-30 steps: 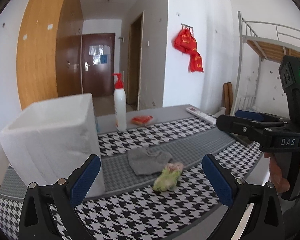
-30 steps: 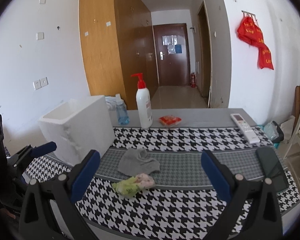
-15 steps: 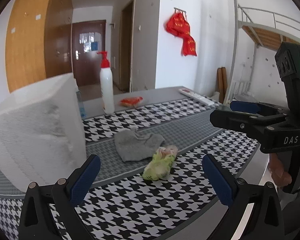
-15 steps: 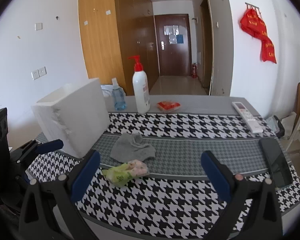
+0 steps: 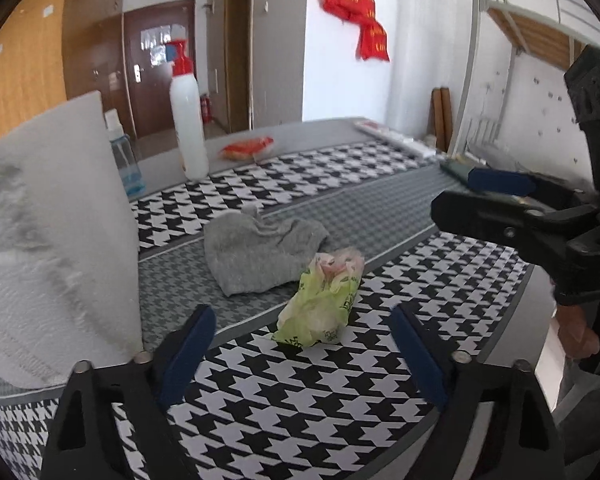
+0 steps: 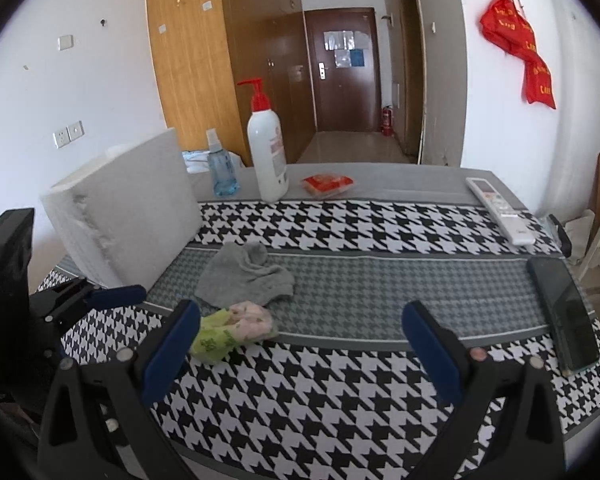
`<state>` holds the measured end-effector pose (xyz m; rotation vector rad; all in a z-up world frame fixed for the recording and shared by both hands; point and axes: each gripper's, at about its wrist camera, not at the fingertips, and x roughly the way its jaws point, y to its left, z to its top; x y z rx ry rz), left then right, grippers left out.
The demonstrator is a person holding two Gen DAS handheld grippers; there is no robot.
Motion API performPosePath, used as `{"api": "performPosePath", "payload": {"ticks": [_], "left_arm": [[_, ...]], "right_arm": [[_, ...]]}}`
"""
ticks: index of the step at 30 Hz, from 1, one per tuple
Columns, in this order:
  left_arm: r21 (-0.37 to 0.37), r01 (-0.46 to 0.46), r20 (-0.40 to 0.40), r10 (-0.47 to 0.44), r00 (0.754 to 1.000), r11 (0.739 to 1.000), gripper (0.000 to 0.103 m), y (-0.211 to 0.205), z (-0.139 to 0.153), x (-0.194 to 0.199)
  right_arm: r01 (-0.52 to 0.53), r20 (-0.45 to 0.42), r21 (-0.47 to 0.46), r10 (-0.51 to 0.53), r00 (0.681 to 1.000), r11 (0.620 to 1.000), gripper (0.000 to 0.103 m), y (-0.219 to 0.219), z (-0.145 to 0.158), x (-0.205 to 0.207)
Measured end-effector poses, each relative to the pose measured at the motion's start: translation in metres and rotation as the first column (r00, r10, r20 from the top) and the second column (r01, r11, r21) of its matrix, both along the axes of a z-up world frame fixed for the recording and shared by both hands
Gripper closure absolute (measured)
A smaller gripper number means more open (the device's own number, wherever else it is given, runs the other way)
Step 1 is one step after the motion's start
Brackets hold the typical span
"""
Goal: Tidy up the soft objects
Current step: 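Move the left gripper to the green tissue packet and close on it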
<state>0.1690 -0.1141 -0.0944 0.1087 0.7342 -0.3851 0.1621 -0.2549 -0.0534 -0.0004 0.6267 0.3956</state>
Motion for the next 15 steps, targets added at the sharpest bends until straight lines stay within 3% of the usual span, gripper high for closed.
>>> {"api": "performPosePath", "payload": {"ticks": [10, 15], "left_arm": [[0.026, 0.016, -0.085, -0.014, 0.996, 1.0, 0.035, -0.01, -0.017, 0.022], [0.059, 0.02, -0.092, -0.014, 0.996, 0.998, 0.044, -0.016, -0.024, 0.027]], "right_arm": [[-0.026, -0.057, 0.01, 0.026, 0.998, 1.0, 0.001, 0.0, -0.015, 0.011], [-0.035, -0.063, 0.018, 0.036, 0.997, 0.999, 0.001, -0.001, -0.017, 0.012]]}}
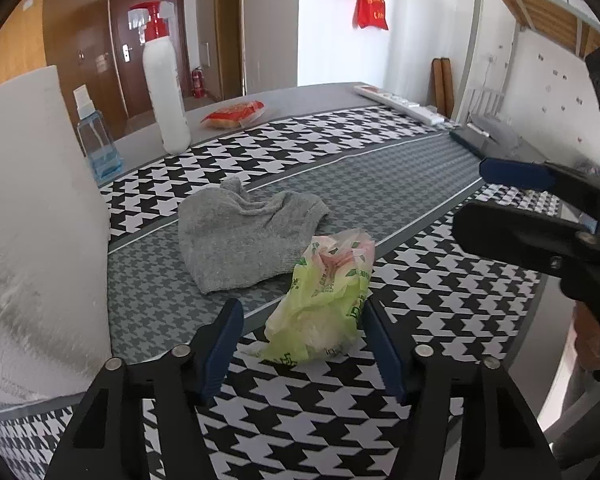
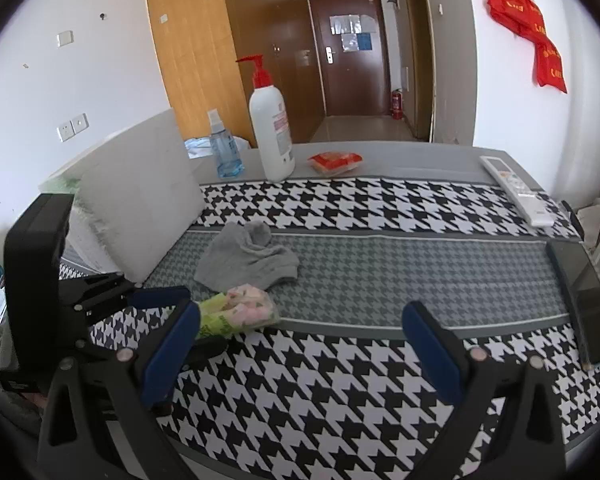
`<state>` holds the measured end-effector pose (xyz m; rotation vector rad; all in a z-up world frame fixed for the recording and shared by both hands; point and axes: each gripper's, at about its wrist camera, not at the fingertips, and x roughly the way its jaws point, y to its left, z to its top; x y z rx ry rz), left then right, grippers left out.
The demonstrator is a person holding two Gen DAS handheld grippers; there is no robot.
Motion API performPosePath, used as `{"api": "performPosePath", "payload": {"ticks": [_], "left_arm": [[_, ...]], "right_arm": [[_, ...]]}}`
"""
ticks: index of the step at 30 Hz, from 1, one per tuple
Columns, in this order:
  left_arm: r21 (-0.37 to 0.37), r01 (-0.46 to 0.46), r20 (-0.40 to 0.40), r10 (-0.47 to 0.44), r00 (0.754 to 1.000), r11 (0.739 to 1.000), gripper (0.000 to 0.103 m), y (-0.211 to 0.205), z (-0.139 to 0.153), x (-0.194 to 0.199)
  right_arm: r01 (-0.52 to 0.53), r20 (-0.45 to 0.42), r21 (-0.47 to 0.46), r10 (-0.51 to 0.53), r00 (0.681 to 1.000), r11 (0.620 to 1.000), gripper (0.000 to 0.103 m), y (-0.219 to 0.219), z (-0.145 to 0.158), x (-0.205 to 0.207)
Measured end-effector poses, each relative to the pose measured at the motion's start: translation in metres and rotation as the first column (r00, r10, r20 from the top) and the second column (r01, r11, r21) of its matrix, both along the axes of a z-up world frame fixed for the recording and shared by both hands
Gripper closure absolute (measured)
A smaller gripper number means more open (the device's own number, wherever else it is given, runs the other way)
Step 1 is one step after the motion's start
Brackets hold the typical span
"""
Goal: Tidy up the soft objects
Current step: 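Move the left gripper to the green tissue packet and close on it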
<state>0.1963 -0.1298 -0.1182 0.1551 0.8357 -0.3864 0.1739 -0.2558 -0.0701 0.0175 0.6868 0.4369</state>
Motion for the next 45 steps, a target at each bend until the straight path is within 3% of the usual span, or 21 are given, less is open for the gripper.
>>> {"api": "performPosePath", "payload": {"ticks": [3, 5, 11, 26, 41, 45], "left_arm": [[0.004, 0.008, -0.015, -0.008, 1.0, 1.0, 0.052, -0.001, -0.004, 0.004], [0.0, 0.009, -0.025, -0.009, 1.0, 1.0, 0.053, -0.002, -0.003, 0.006], [-0.02, 0.018, -0.036, -0.019, 0.999, 1.0, 0.072, -0.001, -0.004, 0.01], [-0.05, -0.03, 0.077, 0.034, 0.996, 0.998, 0.073, 0.024, 0.024, -0.03], [-0.045, -0.107, 0.097, 0.111, 0.989, 0.993, 0.073, 0.053, 0.026, -0.043], [-0.039, -0.123, 0.102, 0.126, 0.987, 0.992, 0.073, 0.057, 0.027, -0.043]], "right_arm": [[0.001, -0.009, 0.001, -0.001, 1.0, 1.0, 0.001, -0.001, -0.001, 0.002], [0.004, -0.014, -0.012, -0.004, 1.0, 1.0, 0.001, 0.0, -0.001, 0.003], [0.012, -0.017, -0.02, -0.013, 1.0, 1.0, 0.001, 0.0, -0.001, 0.001], [-0.006, 0.003, -0.035, 0.006, 1.0, 0.999, 0.001, 0.016, 0.009, 0.0], [-0.085, 0.0, -0.076, 0.086, 0.996, 0.993, 0.001, 0.049, 0.011, 0.014], [-0.102, -0.01, -0.089, 0.101, 0.995, 0.991, 0.006, 0.055, 0.011, 0.018]]}}
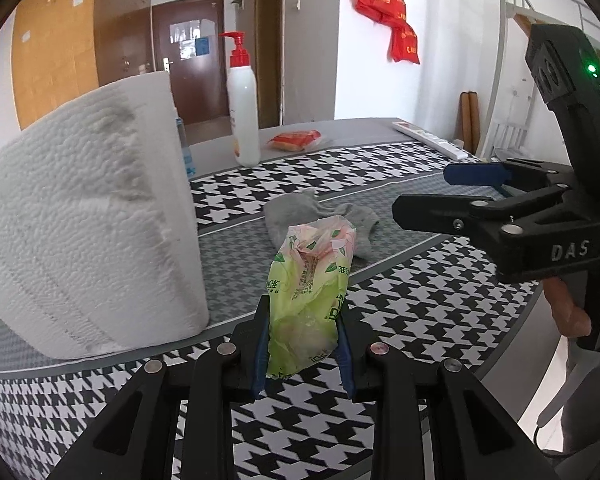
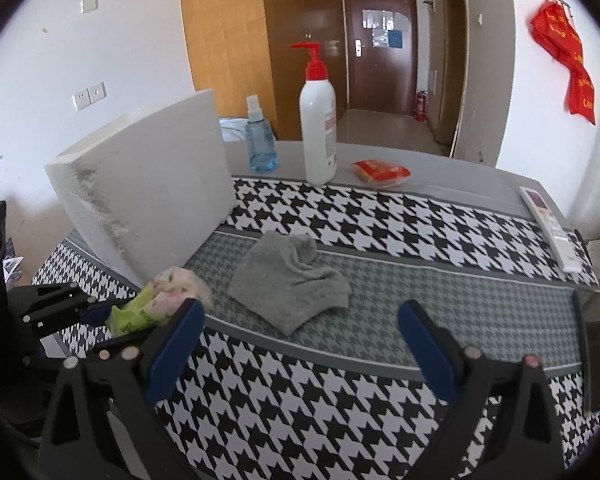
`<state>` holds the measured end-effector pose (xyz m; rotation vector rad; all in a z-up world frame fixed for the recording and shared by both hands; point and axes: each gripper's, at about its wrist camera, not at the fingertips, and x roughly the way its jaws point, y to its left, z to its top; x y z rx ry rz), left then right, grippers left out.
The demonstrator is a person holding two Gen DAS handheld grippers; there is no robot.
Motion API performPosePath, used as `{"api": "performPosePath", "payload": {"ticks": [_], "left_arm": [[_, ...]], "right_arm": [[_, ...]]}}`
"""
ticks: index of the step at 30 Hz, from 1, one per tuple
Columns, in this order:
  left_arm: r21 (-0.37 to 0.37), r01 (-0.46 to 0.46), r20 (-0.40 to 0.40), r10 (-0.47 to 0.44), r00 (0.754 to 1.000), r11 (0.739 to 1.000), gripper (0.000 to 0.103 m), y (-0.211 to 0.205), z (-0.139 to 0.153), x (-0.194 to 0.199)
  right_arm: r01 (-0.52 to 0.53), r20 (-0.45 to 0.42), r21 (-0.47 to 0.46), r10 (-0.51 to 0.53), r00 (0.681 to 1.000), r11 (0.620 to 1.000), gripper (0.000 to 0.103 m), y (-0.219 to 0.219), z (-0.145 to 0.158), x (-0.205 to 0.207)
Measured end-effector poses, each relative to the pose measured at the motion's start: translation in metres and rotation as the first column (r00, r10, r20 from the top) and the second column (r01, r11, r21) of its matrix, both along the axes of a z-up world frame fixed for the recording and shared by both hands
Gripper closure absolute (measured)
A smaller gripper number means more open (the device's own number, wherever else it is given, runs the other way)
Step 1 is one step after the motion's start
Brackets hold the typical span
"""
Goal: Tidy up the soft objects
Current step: 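Move the left gripper to the green tissue packet and close on it, then grasp the grey knit cloth with the right gripper while the left gripper holds the tissue packet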
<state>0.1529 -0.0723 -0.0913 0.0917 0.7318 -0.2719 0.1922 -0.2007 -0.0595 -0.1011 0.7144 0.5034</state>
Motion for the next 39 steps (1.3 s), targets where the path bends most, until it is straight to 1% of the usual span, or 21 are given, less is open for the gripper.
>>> {"api": "performPosePath", "payload": {"ticks": [7, 10, 13, 16, 21, 23, 24, 26, 31, 32, 37, 39], "left_arm": [[-0.006, -0.014, -0.006, 0.014, 1.0, 1.0, 0.073, 0.01, -0.001, -0.006], [-0.001, -0.024, -0.027, 0.024, 0.999, 1.0, 0.073, 0.014, -0.005, -0.007], [-0.001, -0.037, -0.031, 0.037, 0.999, 0.999, 0.073, 0.017, -0.007, -0.008], [-0.007, -0.041, -0.032, 0.041, 0.999, 0.999, 0.073, 0.021, -0.007, -0.01], [-0.008, -0.054, -0.046, 0.053, 0.998, 0.999, 0.073, 0.027, -0.009, -0.014], [-0.009, -0.056, -0.048, 0.056, 0.997, 0.998, 0.073, 0.029, -0.01, -0.015], [-0.014, -0.058, -0.047, 0.057, 0.997, 0.998, 0.073, 0.03, -0.009, -0.016], [-0.025, -0.062, -0.048, 0.06, 0.997, 0.998, 0.073, 0.033, -0.009, -0.017], [-0.022, -0.06, -0.051, 0.058, 0.997, 0.998, 0.073, 0.035, -0.008, -0.019], [-0.022, -0.061, -0.051, 0.059, 0.997, 0.998, 0.073, 0.035, -0.008, -0.018], [-0.025, -0.062, -0.045, 0.061, 0.997, 0.998, 0.073, 0.038, -0.005, -0.021], [-0.025, -0.064, -0.043, 0.063, 0.997, 0.998, 0.073, 0.038, -0.004, -0.023]], "right_arm": [[-0.022, -0.009, -0.018, 0.022, 1.0, 1.0, 0.006, 0.013, -0.002, 0.007], [-0.034, -0.038, -0.016, 0.033, 0.999, 0.999, 0.006, 0.02, -0.004, 0.015], [-0.054, -0.066, -0.048, 0.051, 0.997, 0.997, 0.012, 0.031, -0.009, 0.024], [-0.061, -0.099, -0.071, 0.054, 0.994, 0.996, 0.013, 0.038, -0.017, 0.031], [-0.057, -0.138, -0.075, 0.046, 0.989, 0.996, 0.013, 0.044, -0.025, 0.043], [-0.056, -0.148, -0.086, 0.043, 0.988, 0.995, 0.018, 0.046, -0.028, 0.048], [-0.058, -0.155, -0.092, 0.043, 0.987, 0.994, 0.019, 0.047, -0.03, 0.049], [-0.051, -0.168, -0.097, 0.034, 0.985, 0.994, 0.02, 0.048, -0.034, 0.054], [-0.052, -0.194, -0.116, 0.028, 0.981, 0.992, 0.021, 0.05, -0.042, 0.06], [-0.053, -0.197, -0.122, 0.028, 0.98, 0.991, 0.024, 0.051, -0.043, 0.061], [-0.047, -0.207, -0.157, 0.014, 0.978, 0.986, 0.033, 0.057, -0.051, 0.065], [-0.047, -0.207, -0.158, 0.014, 0.978, 0.986, 0.033, 0.057, -0.051, 0.066]]}}
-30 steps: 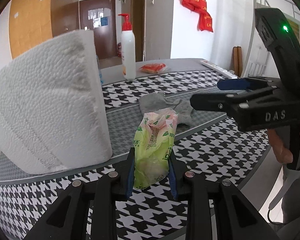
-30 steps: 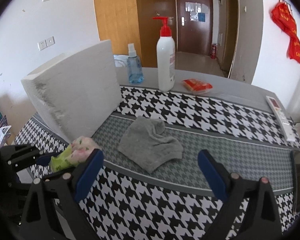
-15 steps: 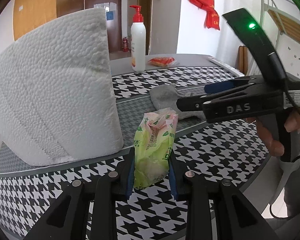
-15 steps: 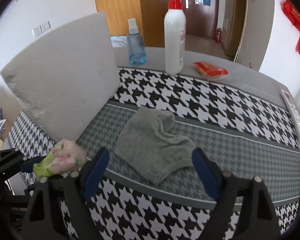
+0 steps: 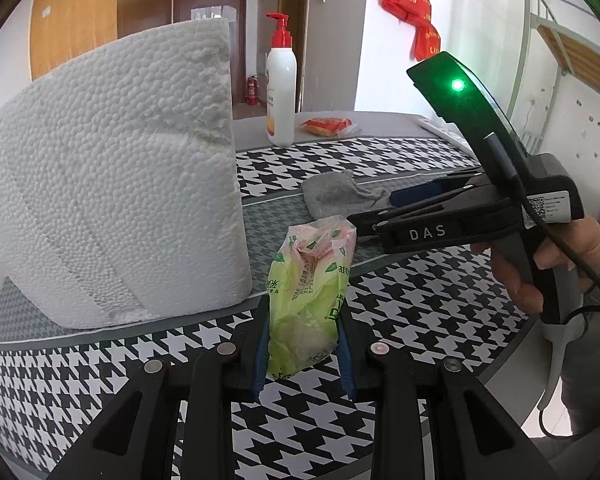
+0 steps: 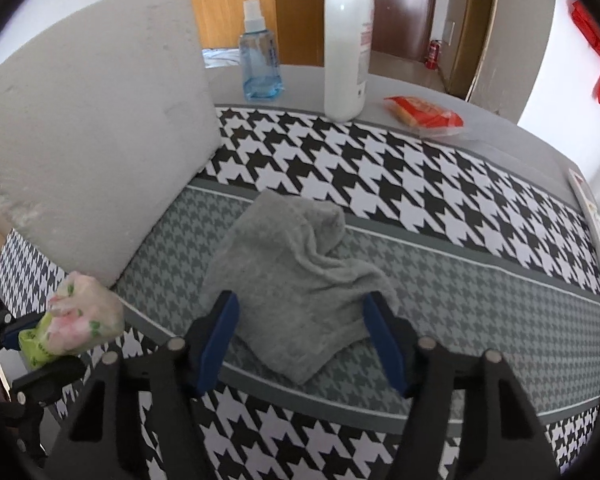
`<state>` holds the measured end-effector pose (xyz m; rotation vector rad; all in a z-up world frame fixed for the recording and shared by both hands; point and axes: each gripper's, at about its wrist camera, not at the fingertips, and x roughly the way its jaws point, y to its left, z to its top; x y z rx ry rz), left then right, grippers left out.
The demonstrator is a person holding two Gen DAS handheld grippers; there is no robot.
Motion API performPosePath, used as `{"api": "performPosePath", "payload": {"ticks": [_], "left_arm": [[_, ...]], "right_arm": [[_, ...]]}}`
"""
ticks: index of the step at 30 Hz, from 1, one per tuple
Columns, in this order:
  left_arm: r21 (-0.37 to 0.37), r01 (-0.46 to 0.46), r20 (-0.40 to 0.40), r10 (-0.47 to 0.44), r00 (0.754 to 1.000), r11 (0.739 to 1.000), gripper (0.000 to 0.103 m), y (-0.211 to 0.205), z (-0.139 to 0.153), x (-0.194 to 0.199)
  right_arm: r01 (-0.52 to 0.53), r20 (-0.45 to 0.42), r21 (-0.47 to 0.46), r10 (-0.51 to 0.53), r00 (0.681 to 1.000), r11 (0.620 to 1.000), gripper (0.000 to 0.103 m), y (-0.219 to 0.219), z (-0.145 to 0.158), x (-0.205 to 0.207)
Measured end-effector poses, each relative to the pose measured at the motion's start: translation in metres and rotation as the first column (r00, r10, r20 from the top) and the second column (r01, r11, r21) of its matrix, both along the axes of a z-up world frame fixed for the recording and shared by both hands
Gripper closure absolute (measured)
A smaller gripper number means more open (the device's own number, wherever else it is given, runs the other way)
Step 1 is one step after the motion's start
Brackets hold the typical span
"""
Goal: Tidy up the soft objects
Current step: 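Grasp the grey knit cloth with the right gripper while the left gripper holds the tissue packet, then lift and carry the grey cloth and tissue packet over the white foam box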
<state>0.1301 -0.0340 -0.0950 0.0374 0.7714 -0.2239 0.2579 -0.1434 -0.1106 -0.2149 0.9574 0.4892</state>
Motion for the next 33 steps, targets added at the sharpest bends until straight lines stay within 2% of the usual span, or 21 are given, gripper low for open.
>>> {"api": "performPosePath", "payload": {"ticks": [3, 6, 7, 9, 11, 16, 33], "left_arm": [[-0.001, -0.004, 0.005, 0.004, 1.0, 1.0, 0.073, 0.002, 0.002, -0.004], [-0.003, -0.006, 0.011, 0.007, 1.0, 1.0, 0.073, 0.004, 0.005, -0.01], [-0.004, -0.009, 0.014, 0.009, 1.0, 1.0, 0.073, 0.005, 0.006, -0.011], [-0.004, -0.013, 0.021, 0.013, 1.0, 1.0, 0.073, 0.007, 0.009, -0.015], [-0.005, -0.015, 0.026, 0.016, 1.0, 1.0, 0.073, 0.008, 0.011, -0.018], [-0.007, -0.018, 0.038, 0.018, 0.999, 1.0, 0.073, 0.01, 0.015, -0.027], [-0.01, 0.002, 0.084, -0.002, 0.996, 1.0, 0.073, 0.001, 0.032, -0.046]], "right_arm": [[0.013, 0.018, -0.036, -0.013, 1.0, 0.999, 0.042, 0.003, -0.003, 0.001], [0.018, 0.017, -0.039, -0.018, 1.0, 0.999, 0.062, 0.002, -0.002, -0.001], [0.025, 0.016, -0.039, -0.024, 1.0, 0.999, 0.072, 0.001, -0.002, -0.001], [0.028, 0.01, -0.026, -0.028, 1.0, 0.999, 0.076, 0.0, -0.001, -0.001], [0.031, 0.01, -0.017, -0.031, 0.999, 0.999, 0.088, -0.003, 0.0, -0.002], [0.052, 0.01, 0.039, -0.052, 0.999, 0.998, 0.091, -0.012, 0.01, -0.012], [0.058, 0.153, 0.12, -0.077, 0.985, 0.991, 0.091, -0.033, 0.062, -0.078]]}}
